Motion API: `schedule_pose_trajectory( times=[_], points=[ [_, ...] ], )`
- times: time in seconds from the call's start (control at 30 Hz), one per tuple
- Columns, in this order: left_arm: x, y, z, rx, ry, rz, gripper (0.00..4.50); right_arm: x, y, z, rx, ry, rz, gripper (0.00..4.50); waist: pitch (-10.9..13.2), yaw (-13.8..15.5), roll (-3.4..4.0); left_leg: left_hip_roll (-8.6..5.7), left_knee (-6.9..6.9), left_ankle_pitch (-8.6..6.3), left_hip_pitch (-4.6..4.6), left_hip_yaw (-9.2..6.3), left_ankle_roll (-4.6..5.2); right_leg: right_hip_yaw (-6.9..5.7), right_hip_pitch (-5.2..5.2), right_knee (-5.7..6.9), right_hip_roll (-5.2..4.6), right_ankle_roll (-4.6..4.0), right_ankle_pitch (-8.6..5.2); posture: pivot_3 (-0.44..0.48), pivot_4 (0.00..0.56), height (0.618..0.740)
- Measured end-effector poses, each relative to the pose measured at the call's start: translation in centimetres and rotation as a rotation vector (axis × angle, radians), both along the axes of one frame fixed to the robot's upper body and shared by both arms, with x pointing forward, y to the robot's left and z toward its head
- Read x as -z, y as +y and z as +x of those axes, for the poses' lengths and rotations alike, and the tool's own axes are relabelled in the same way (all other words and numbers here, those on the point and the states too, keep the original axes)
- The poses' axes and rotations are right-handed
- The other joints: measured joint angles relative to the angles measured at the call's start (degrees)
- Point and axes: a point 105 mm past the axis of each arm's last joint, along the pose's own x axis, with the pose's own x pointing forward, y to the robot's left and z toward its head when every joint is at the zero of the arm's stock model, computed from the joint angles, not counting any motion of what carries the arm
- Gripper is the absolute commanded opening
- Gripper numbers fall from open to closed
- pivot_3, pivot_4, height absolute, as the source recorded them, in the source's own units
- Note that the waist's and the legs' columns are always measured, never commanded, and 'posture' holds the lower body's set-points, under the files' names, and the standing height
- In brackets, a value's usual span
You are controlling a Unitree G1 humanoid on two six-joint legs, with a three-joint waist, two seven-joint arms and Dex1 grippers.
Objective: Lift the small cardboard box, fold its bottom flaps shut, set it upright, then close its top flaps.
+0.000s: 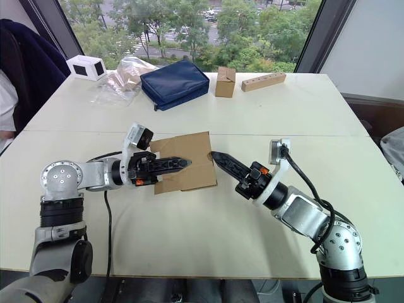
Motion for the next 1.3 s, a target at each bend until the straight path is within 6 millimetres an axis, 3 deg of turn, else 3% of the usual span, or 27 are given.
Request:
schedule_pose_trajectory(
  times=[0.37, 0.6, 0.8, 0.9, 1.0, 1.07, 1.3],
  points=[
    [0.1, 0.0, 0.1, -0.004, 0.008, 0.003, 0.00, 0.5, -0.8, 0.1, 0.040, 0.009, -0.028, 0.02, 0.0, 0.0, 0.00, 0.00, -0.01, 0.00, -0.01, 0.00, 0.00, 0.00, 0.00, -0.02, -0.02, 0.00, 0.00, 0.000, 0.150, 0.740],
    [-0.2, 0.6, 0.2, -0.010, -0.008, 0.015, 0.00, -0.4, -3.2, -0.2, 0.135, -0.016, -0.042, 0.02, 0.0, 0.0, 0.00, 0.00, -0.02, 0.00, -0.01, 0.00, 0.01, 0.00, 0.00, -0.03, -0.02, -0.01, 0.00, 0.000, 0.150, 0.740],
    [-0.9, 0.8, 0.6, -0.008, -0.053, 0.068, 0.00, 0.6, -4.6, -0.4, 0.195, 0.001, -0.114, 0.02, 0.0, 0.1, -0.01, -0.02, -0.02, -0.01, -0.02, 0.00, 0.01, 0.00, 0.01, -0.07, -0.02, -0.01, -0.01, 0.000, 0.150, 0.740],
    [-1.6, 0.2, 1.6, -0.003, -0.132, 0.221, 0.00, 1.4, -5.1, -0.4, 0.218, -0.010, -0.210, 0.02, 0.0, 0.2, -0.05, -0.03, -0.02, -0.01, -0.06, 0.00, 0.01, -0.01, 0.00, -0.09, 0.00, -0.01, -0.01, 0.000, 0.150, 0.740],
    [-4.1, -0.5, 3.2, -0.016, -0.307, 0.391, 0.00, 1.6, -5.3, -0.3, 0.228, -0.032, -0.260, 0.02, 0.0, 0.2, -0.03, -0.06, -0.05, -0.05, -0.06, 0.02, 0.08, 0.00, 0.03, -0.19, 0.01, -0.02, -0.01, 0.000, 0.150, 0.740],
    [-4.6, -1.2, 4.1, -0.003, -0.406, 0.522, 0.00, 1.7, -5.2, -0.3, 0.226, -0.045, -0.278, 0.02, 0.0, 0.2, -0.02, -0.07, -0.08, -0.07, -0.08, 0.03, 0.13, 0.00, 0.03, -0.28, 0.01, -0.01, -0.01, 0.000, 0.150, 0.740],
    [-2.8, -2.5, 6.1, 0.278, -0.761, 0.925, 0.00, 2.5, -4.6, 0.0, 0.223, -0.072, -0.329, 0.02, 0.1, 0.2, 0.01, -0.07, -0.12, -0.14, -0.17, 0.09, 0.25, 0.04, -0.01, -0.50, 0.07, -0.20, -0.11, 0.000, 0.150, 0.740]
  ],
)
